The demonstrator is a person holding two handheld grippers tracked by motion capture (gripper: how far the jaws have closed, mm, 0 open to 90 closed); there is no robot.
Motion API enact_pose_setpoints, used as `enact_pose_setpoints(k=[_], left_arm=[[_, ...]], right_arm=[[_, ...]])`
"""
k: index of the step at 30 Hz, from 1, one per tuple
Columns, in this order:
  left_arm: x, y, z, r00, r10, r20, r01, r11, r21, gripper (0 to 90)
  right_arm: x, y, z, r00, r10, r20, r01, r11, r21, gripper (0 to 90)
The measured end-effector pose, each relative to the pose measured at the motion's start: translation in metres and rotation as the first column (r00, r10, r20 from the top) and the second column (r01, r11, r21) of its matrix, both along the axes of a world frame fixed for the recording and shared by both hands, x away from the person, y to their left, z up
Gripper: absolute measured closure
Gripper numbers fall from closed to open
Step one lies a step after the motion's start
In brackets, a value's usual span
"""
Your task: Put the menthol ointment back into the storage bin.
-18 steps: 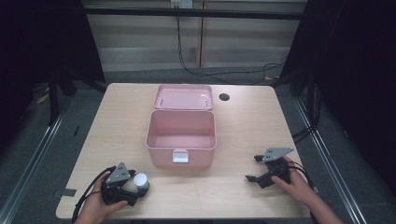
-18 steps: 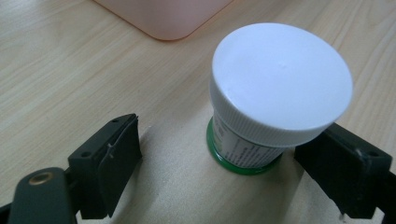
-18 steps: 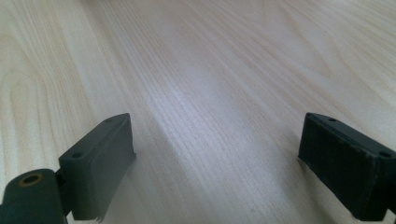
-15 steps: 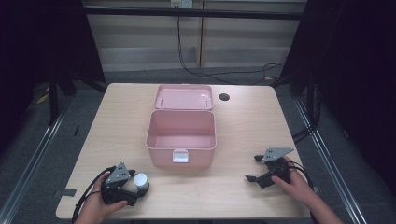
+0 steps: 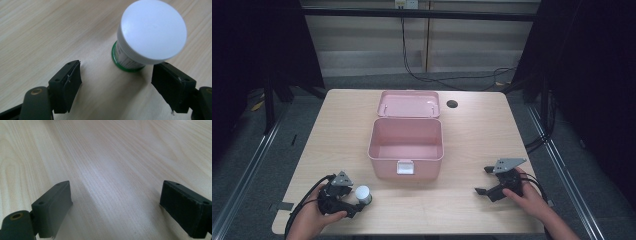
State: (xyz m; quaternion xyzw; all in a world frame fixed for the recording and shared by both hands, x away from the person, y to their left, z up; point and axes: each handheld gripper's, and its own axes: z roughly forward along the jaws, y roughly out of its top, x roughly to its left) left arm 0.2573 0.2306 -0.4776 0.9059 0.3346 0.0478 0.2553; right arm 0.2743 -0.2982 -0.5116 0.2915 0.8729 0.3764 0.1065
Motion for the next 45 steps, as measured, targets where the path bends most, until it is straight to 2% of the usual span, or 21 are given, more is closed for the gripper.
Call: enact_pose_setpoints(k=[4,5,7,11,19,27,34,39,42,45], left_arm=[[0.004,-0.003,0.015,0.9986,-0.008,-0.053,0.011,0.9982,0.058,29.3],[0.005,-0.005,0.018,0.9972,-0.004,-0.074,0.008,0.9986,0.051,29.3],[0.007,-0.007,0.022,0.9958,0.004,-0.091,0.001,0.9981,0.061,29.9],[0.011,-0.011,0.030,0.9944,0.000,-0.105,0.009,0.9959,0.090,30.6],[0.017,-0.020,0.033,0.9868,0.005,-0.162,0.014,0.9934,0.114,32.7],[0.022,-0.030,0.039,0.9823,-0.022,-0.186,0.047,0.9907,0.128,35.4],[0.025,-0.038,0.040,0.9795,-0.031,-0.199,0.056,0.9906,0.125,37.9],[0.028,-0.043,0.040,0.9752,-0.037,-0.218,0.068,0.9879,0.139,42.6],[0.030,-0.046,0.041,0.9750,-0.040,-0.218,0.073,0.9871,0.143,43.8],[0.031,-0.049,0.043,0.9736,-0.040,-0.225,0.078,0.9835,0.164,49.4]], right_arm=[[0.000,0.000,0.000,1.0000,-0.001,-0.001,0.001,1.000,-0.001,9.8],[0.000,0.000,0.000,1.0000,0.000,0.000,0.000,1.000,0.000,9.8],[0.000,0.000,0.000,1.0000,0.001,0.000,-0.001,1.000,0.000,9.8],[0.000,0.000,0.000,1.0000,-0.001,0.000,0.001,1.000,-0.001,9.8],[0.000,0.000,0.000,1.0000,-0.001,-0.001,0.001,1.000,-0.001,9.8],[0.000,0.000,0.000,1.0000,0.000,0.001,0.000,1.000,0.000,9.8],[0.000,0.000,0.000,1.0000,0.000,-0.001,0.000,1.000,-0.001,9.8],[0.000,0.000,0.000,1.0000,0.000,-0.001,0.000,1.000,-0.001,9.8],[0.000,0.000,0.000,1.0000,0.000,0.000,0.000,1.000,-0.001,9.7],[0.000,0.000,0.000,1.0000,0.002,0.000,-0.002,1.000,-0.001,9.7]])
